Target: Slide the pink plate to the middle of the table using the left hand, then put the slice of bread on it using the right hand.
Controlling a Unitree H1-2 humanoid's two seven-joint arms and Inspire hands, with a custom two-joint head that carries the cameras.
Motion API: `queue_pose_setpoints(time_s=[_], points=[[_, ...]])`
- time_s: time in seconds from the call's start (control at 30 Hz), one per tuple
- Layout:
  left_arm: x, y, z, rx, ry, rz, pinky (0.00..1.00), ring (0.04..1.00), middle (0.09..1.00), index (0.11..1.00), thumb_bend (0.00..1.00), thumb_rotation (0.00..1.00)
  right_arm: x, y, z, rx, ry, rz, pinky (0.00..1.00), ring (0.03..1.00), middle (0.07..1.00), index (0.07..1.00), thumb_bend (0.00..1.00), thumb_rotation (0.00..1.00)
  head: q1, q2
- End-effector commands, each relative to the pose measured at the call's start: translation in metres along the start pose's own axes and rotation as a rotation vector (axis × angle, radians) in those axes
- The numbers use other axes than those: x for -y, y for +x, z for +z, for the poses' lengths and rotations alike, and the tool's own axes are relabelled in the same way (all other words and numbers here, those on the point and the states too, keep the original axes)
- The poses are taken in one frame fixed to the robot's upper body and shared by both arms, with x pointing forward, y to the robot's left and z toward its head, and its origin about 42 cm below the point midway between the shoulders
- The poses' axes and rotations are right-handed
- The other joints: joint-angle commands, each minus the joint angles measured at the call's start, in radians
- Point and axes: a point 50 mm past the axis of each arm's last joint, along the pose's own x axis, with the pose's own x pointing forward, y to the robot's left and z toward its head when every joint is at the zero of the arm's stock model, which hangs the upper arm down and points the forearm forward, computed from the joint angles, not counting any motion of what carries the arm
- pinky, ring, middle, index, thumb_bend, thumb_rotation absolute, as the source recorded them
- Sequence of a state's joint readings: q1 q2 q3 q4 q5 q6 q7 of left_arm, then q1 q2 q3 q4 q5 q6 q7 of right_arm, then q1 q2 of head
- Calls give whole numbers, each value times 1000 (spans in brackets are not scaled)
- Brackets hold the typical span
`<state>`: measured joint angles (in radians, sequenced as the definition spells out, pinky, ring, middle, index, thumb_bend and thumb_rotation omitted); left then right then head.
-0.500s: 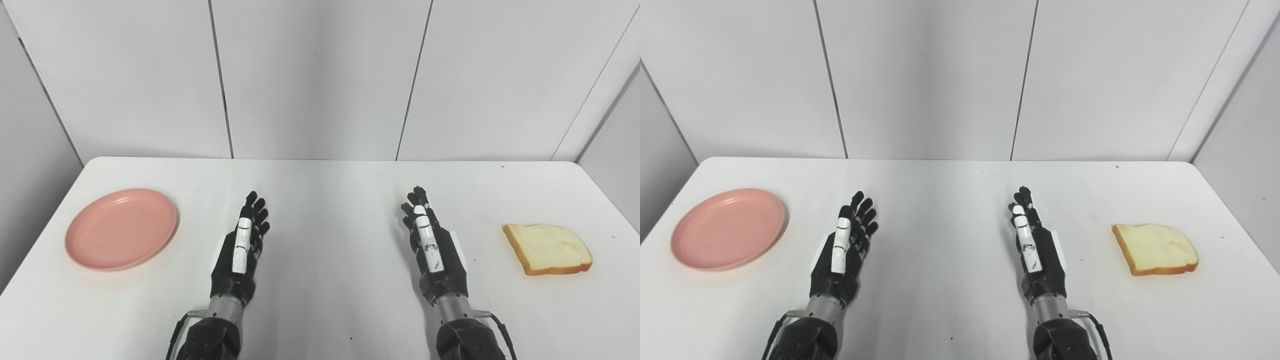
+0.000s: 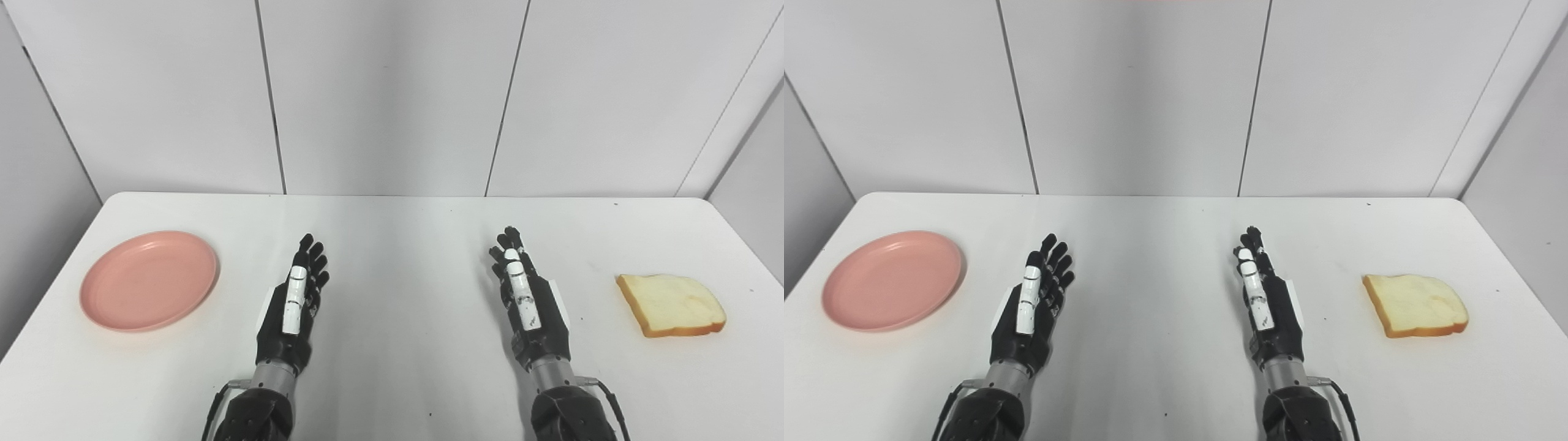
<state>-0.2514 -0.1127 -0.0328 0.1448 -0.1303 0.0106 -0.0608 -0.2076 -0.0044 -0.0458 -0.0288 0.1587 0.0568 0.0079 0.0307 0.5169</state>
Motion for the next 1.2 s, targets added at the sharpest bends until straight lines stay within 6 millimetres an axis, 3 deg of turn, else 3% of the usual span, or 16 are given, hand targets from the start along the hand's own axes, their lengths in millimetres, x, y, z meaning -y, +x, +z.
queue_pose_setpoints(time_s=[0.0,0.4,0.6,0.73,0.77,0.87,0.9,1.0,1.17], points=[[4,8,20,79,16,-34,1000,1000,1000,1000,675,961,-8,10,20,78,9,26,1000,958,970,974,650,838,2,0],[7,7,21,77,20,-38,1000,1000,1000,1000,676,956,-8,9,20,76,-1,26,1000,960,969,976,639,840,20,-3],[12,8,18,69,-7,-36,1000,1000,1000,1000,679,938,-2,7,19,80,9,22,1000,955,970,976,622,834,118,-26],[18,12,17,75,-14,-32,1000,1000,1000,1000,670,940,5,10,17,72,8,21,1000,982,989,994,679,856,212,-54],[20,13,16,76,-15,-30,1000,1000,1000,1000,667,946,9,9,17,75,0,21,1000,987,992,996,688,857,254,-63],[22,21,18,75,-16,-31,1000,1000,1000,1000,665,958,21,7,18,92,4,23,1000,993,1000,1000,680,842,285,-67],[21,25,20,68,-8,-38,1000,1000,1000,1000,667,957,24,8,19,93,14,22,1000,992,1000,1000,679,836,330,-84],[19,31,22,56,15,-48,1000,1000,1000,1000,692,971,29,9,20,85,32,21,1000,988,999,1000,659,825,376,-104],[6,41,36,56,42,-41,1000,1000,1000,999,717,983,33,8,21,85,46,50,1000,999,1000,1000,620,853,421,-128]])
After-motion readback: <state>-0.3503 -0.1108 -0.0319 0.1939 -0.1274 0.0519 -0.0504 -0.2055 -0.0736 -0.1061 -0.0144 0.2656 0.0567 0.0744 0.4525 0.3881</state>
